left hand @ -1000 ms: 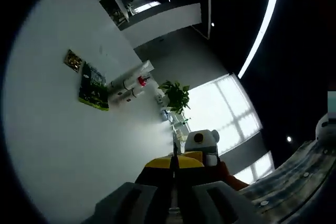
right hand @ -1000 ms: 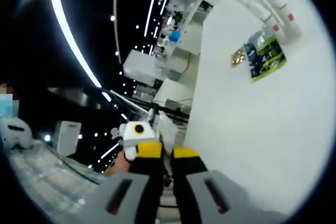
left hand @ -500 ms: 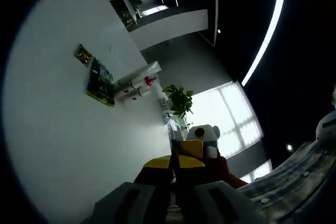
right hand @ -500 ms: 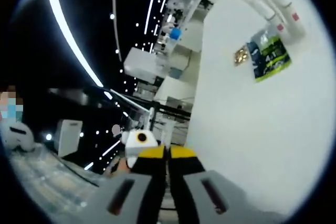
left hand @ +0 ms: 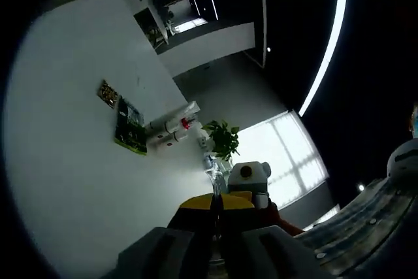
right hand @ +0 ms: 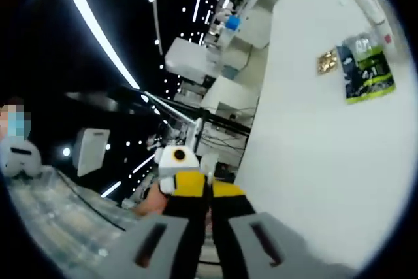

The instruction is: Arrange the skincare products in the storage area until every visible bottle or jar stands upright without overlapping.

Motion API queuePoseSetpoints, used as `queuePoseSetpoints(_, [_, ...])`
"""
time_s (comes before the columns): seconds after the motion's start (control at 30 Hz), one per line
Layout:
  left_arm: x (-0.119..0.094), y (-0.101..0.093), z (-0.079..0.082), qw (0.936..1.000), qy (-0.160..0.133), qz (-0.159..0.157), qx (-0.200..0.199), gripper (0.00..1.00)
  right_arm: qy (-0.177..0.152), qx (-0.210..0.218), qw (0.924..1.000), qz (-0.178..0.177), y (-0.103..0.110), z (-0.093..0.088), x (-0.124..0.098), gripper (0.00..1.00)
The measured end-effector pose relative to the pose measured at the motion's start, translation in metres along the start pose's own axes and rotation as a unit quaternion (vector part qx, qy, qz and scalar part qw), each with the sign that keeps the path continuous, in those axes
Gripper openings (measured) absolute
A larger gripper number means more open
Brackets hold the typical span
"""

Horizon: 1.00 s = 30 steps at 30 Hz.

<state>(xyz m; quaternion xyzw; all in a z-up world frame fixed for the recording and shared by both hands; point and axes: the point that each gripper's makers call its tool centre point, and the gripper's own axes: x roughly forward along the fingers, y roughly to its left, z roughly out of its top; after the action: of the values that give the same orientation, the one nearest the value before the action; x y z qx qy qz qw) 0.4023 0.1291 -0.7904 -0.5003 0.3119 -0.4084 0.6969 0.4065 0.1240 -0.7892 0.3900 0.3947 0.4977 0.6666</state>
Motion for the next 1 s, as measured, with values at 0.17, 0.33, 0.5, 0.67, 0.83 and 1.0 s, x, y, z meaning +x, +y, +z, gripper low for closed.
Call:
queuePoseSetpoints(0.17, [0.005,0.000,0.013,0.9987,-0.037,-0.010,-0.035,0.00,-0.005,0.001,1.0000,0.003,0.000,0.004,-0.004,0.03])
queuePoseSetpoints(0.33, [0.013,-0.005,0.015,0.9993,-0.025,-0.011,-0.024,0.01,-0.015,0.003,0.9998,0.009,0.002,0.009,-0.010,0.00])
queuePoseSetpoints(0.5, [0.014,-0.003,0.013,0.9992,-0.019,-0.011,-0.034,0.08,-0.032,0.001,0.9994,0.010,0.000,0.018,-0.013,0.00])
queuePoseSetpoints(0.67, [0.010,-0.002,0.002,0.9998,0.000,-0.005,-0.017,0.05,-0.043,0.006,0.9990,0.010,-0.002,0.024,-0.017,0.00])
queuePoseSetpoints(0.83, [0.008,0.000,-0.001,0.9999,0.001,-0.003,-0.016,0.01,-0.040,0.007,0.9991,0.009,-0.003,0.021,-0.017,0.00])
queuePoseSetpoints(1.0, [0.007,0.004,0.002,0.9999,-0.004,0.002,-0.017,0.00,-0.052,-0.016,0.9985,-0.004,-0.007,0.022,-0.015,0.03])
